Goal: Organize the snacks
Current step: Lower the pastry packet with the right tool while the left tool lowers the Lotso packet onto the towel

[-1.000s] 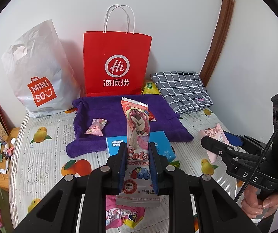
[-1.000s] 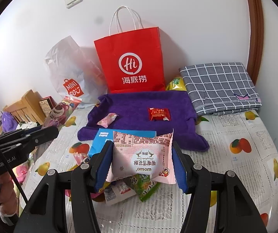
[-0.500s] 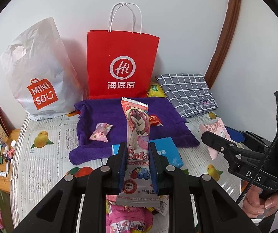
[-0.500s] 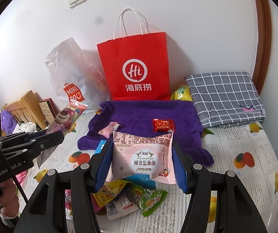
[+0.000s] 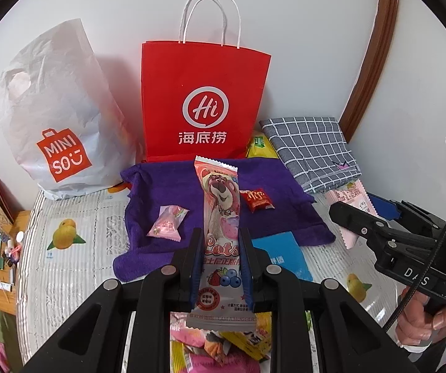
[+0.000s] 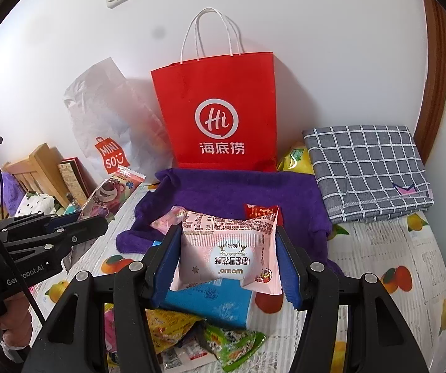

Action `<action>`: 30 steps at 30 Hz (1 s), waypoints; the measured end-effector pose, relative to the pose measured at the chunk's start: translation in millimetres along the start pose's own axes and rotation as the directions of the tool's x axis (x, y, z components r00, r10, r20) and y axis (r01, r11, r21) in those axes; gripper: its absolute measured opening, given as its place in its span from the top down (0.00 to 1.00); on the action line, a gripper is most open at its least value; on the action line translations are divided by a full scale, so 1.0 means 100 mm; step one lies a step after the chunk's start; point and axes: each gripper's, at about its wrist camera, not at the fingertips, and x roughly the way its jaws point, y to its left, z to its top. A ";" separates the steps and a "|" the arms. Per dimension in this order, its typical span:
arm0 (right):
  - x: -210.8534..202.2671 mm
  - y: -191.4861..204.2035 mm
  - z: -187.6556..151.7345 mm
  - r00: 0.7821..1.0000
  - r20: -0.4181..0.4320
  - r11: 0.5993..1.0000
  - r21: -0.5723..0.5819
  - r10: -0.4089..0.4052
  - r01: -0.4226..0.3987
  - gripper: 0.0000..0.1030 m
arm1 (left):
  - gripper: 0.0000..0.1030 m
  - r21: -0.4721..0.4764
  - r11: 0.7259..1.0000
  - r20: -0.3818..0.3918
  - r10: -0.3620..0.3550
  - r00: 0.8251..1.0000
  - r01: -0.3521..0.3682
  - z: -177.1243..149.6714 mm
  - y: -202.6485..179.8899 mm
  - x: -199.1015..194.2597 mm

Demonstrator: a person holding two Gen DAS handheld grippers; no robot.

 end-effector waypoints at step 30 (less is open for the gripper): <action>0.83 -0.54 0.57 0.999 -0.041 1.000 -0.009 -0.022 0.022 0.44 | 0.80 -0.039 0.998 -0.096 0.044 0.994 -0.048 0.47 0.54 0.89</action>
